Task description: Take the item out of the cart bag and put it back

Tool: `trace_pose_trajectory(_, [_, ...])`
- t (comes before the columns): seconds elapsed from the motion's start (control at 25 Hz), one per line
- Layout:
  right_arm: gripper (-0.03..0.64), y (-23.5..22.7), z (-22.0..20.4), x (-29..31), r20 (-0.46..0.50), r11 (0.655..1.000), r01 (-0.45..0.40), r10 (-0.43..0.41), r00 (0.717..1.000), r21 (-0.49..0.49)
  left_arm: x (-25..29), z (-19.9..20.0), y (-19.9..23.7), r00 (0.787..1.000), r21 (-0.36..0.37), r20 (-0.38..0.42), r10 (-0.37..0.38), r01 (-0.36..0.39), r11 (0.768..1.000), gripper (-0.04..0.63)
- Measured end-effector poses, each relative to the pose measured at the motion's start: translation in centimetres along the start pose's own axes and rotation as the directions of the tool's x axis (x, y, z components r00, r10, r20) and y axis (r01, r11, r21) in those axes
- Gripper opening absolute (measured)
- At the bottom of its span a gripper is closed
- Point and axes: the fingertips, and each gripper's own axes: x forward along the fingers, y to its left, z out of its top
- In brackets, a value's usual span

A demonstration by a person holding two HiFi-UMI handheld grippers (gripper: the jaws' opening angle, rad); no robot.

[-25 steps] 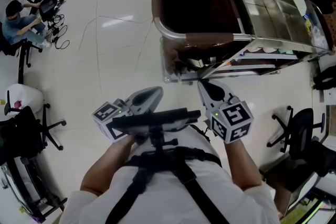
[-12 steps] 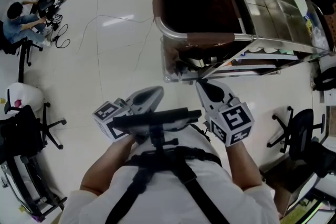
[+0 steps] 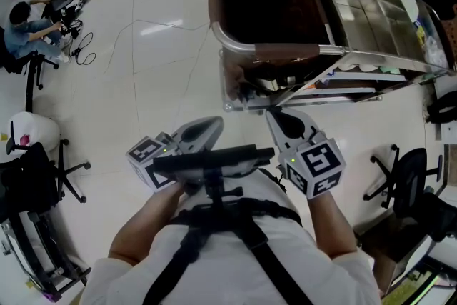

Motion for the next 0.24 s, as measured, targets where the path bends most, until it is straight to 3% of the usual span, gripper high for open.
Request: trace_pose_trajectory(0.24, [0.000,0.00,-0.27,-0.10,-0.011,1.000,-0.010,0.009,1.000,-0.017,0.08,-0.11,-0.21,1.000,0.003,-0.003,-0.002,0.002,1.000,0.000])
